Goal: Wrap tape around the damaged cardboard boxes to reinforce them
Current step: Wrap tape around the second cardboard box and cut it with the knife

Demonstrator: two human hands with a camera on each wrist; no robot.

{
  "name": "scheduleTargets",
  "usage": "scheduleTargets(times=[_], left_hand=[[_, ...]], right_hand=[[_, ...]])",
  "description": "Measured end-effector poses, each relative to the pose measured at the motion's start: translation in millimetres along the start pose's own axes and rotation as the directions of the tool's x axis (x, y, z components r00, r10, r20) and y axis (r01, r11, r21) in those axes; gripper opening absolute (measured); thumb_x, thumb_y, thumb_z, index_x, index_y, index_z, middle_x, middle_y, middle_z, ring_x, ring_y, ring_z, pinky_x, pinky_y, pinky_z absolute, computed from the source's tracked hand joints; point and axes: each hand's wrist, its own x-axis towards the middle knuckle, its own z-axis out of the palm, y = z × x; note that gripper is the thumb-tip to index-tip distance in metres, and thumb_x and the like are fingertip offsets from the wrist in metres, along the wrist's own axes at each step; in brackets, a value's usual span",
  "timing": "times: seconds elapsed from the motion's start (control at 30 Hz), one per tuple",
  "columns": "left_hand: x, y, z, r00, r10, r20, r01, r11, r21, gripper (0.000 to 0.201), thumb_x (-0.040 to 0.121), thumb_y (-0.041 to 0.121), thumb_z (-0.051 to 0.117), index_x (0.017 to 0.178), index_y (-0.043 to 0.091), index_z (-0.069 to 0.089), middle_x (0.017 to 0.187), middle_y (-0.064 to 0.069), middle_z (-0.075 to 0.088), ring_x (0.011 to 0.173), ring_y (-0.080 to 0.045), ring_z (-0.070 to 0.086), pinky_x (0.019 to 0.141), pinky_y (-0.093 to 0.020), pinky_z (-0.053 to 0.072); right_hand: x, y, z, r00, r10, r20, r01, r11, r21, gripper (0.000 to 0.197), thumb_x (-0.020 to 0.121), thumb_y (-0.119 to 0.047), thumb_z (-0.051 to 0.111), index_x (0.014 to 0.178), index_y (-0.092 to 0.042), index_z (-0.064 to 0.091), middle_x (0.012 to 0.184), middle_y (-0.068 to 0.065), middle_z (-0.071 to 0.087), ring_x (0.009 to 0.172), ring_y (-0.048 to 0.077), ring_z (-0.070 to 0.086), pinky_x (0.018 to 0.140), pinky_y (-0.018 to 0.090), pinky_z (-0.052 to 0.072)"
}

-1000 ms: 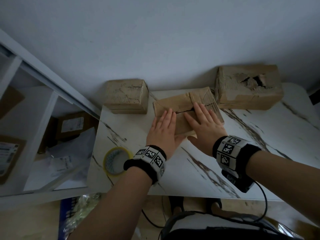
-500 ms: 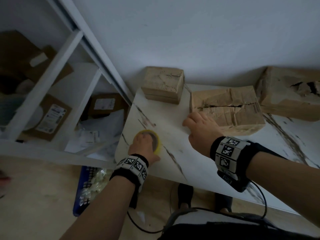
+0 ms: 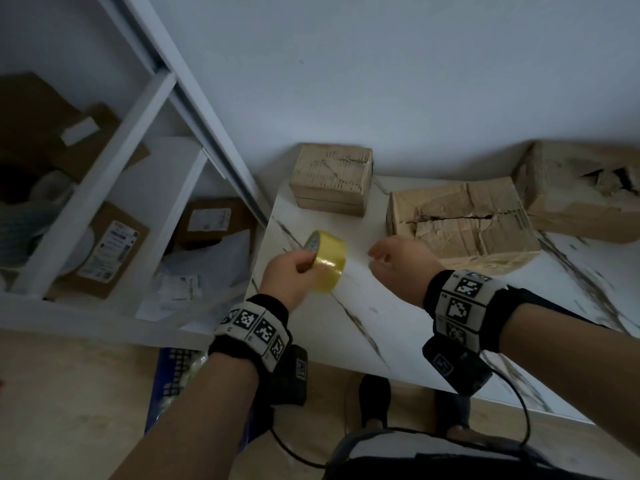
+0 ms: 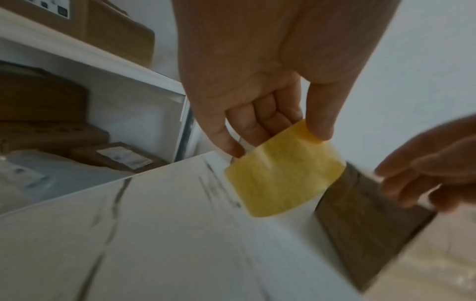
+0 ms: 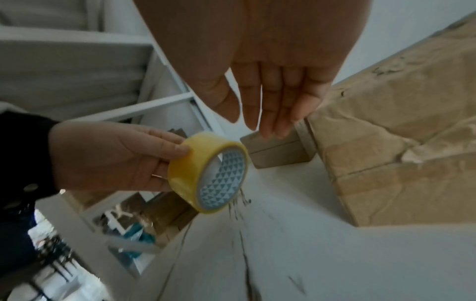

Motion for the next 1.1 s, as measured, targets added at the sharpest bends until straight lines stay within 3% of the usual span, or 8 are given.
scheduleTargets(times=[0.13,0.3,0.37,0.47,0.6,0.73,0.87,1.1], left_hand=[[7,34,-10,0.994,0.100,0.035,-0.092,0.978,-0.188,0.014,0.087,0.010,0.065,0.100,0.013,0.069,0.090,-0.006,0.067,0.083,-0.014,0.062,0.078,-0.028,0.049],[17,69,-16,0.965,0.247,0.084,-0.220,0.945,-0.242,0.020,0.087,0.010,0.064,0.106,0.014,0.067,0.088,0.003,0.068,0.077,0.001,0.063,0.071,-0.012,0.049],[21,82,-15,0.959,0.269,0.088,-0.246,0.946,-0.210,0.019,0.085,0.011,0.067,0.104,0.014,0.066,0.091,0.001,0.068,0.083,-0.006,0.065,0.080,-0.022,0.052],[28,102,-10,0.958,0.284,-0.022,-0.285,0.957,-0.049,0.044,0.078,0.021,0.075,0.117,0.018,0.055,0.118,-0.004,0.058,0.110,-0.016,0.055,0.099,-0.034,0.045],[31,137,-4,0.873,0.488,0.006,-0.480,0.855,0.195,0.070,0.083,0.026,0.070,0.143,0.013,0.036,0.149,-0.004,0.034,0.137,-0.015,0.029,0.111,-0.021,0.019],[30,159,6,0.826,0.556,0.093,-0.547,0.751,0.371,0.052,0.091,0.031,0.059,0.139,0.015,0.046,0.143,-0.001,0.045,0.131,-0.013,0.040,0.105,-0.019,0.025],[29,171,11,0.801,0.591,0.093,-0.571,0.710,0.412,0.044,0.094,0.032,0.054,0.136,0.018,0.050,0.138,0.001,0.050,0.127,-0.012,0.044,0.105,-0.023,0.031],[34,187,27,0.732,0.676,0.079,-0.624,0.620,0.476,0.037,0.096,0.028,0.050,0.131,0.019,0.056,0.134,0.002,0.055,0.123,-0.012,0.048,0.105,-0.025,0.034]], right_hand=[[8,-11,-16,0.998,0.046,0.053,-0.059,0.954,0.292,0.046,0.092,-0.042,0.053,0.126,-0.011,0.058,0.117,0.001,0.062,0.107,0.015,0.058,0.083,0.022,0.040],[10,-13,-43,0.996,0.024,-0.082,0.031,0.797,0.603,0.023,0.087,-0.023,0.066,0.105,-0.009,0.069,0.091,0.002,0.068,0.081,0.012,0.061,0.077,0.025,0.051],[9,-11,-54,0.991,0.044,-0.129,0.052,0.753,0.656,0.012,0.085,-0.017,0.068,0.096,-0.010,0.069,0.086,0.003,0.068,0.079,0.011,0.063,0.078,0.027,0.053],[4,-5,-68,0.975,0.046,-0.216,0.099,0.783,0.615,0.013,0.084,-0.011,0.069,0.086,0.002,0.067,0.072,0.006,0.063,0.057,0.000,0.055,0.062,0.017,0.046],[-3,7,-83,0.967,0.033,-0.251,0.110,0.838,0.534,0.016,0.084,-0.011,0.069,0.085,0.004,0.068,0.073,0.011,0.060,0.068,0.014,0.052,0.067,0.029,0.045],[-8,15,-97,0.951,0.045,-0.306,0.118,0.860,0.496,0.017,0.086,-0.014,0.067,0.088,0.002,0.070,0.081,0.018,0.068,0.069,0.018,0.058,0.071,0.034,0.051],[-11,21,-110,0.938,0.048,-0.343,0.115,0.891,0.438,0.017,0.086,-0.017,0.067,0.070,-0.012,0.065,0.068,0.004,0.064,0.058,0.005,0.055,0.062,0.017,0.047],[-8,34,-125,0.925,0.058,-0.374,0.133,0.875,0.465,0.020,0.085,-0.017,0.066,0.080,0.003,0.067,0.073,0.017,0.061,0.069,0.019,0.052,0.069,0.033,0.046]])
